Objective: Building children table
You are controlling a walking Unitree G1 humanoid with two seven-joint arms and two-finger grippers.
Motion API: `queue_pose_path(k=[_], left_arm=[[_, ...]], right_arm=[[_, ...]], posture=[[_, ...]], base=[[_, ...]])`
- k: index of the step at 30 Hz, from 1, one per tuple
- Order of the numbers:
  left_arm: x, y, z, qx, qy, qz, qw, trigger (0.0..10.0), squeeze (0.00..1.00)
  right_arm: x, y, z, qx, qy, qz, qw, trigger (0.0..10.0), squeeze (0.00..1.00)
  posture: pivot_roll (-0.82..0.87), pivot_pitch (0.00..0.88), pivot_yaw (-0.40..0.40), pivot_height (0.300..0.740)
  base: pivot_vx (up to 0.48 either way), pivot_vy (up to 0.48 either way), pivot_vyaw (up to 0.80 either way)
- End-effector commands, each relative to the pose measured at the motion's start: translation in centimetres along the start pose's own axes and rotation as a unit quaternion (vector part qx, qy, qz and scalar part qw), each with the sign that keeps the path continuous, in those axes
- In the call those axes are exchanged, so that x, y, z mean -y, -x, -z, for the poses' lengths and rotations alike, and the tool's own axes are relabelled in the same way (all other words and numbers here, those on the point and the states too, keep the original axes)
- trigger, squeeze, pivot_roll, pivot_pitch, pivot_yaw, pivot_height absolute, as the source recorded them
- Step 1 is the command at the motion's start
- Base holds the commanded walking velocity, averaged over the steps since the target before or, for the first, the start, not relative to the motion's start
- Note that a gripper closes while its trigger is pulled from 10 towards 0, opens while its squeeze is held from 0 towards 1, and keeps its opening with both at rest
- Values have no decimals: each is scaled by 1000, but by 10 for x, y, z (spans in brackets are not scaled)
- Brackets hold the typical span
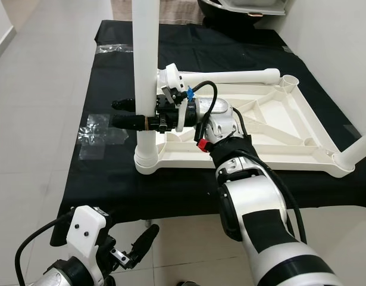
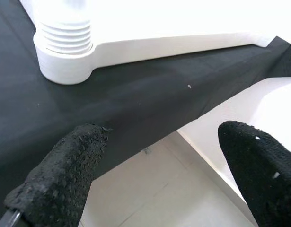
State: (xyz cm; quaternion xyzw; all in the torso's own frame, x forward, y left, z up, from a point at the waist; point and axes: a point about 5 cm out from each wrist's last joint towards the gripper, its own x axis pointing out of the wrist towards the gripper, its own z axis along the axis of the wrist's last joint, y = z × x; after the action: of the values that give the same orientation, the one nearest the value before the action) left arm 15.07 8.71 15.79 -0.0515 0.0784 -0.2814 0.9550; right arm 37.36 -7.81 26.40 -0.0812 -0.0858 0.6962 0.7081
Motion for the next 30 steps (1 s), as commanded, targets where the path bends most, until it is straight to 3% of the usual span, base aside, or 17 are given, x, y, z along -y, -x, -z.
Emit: queue_pose_path(k=[1, 5, 9, 14, 24, 28, 30], left_arm=[[0, 1, 5, -15, 2, -4, 1000, 10000, 0], [0, 0, 4, -13, 2, -5, 1000, 10000, 0], [-1, -1, 5, -13, 1, -5, 1000, 10000, 0], [-2, -1, 5, -12, 0, -7, 1000, 10000, 0], [-2, -2, 4, -11, -1, -6, 1000, 10000, 0], [-4, -2, 3, -8, -4, -11, 1000, 10000, 0], [-4, -2, 3, -8, -4, -11, 1000, 10000, 0]], right_arm=[[-8, 4, 34, -46, -55, 14, 997, 10000, 0], [-13, 1, 45, -58, -59, 24, 996, 10000, 0], [-7, 2, 52, -64, -83, 101, 989, 10000, 0], [-2, 8, 54, -68, -91, 142, 983, 10000, 0], [-3, 13, 64, -72, -99, 188, 975, 10000, 0], [5, 16, 65, -67, -97, 285, 951, 10000, 0], [5, 16, 65, -67, -97, 285, 951, 10000, 0]], posture=[[181, 203, -121, 740], [177, 203, -120, 740], [180, 200, -122, 740], [178, 198, -120, 740], [176, 197, -118, 740], [178, 198, -119, 740], [178, 198, -119, 740]], base=[[0, 0, 0], [0, 0, 0], [0, 0, 0], [0, 0, 0], [0, 0, 0], [0, 0, 0], [0, 0, 0]])
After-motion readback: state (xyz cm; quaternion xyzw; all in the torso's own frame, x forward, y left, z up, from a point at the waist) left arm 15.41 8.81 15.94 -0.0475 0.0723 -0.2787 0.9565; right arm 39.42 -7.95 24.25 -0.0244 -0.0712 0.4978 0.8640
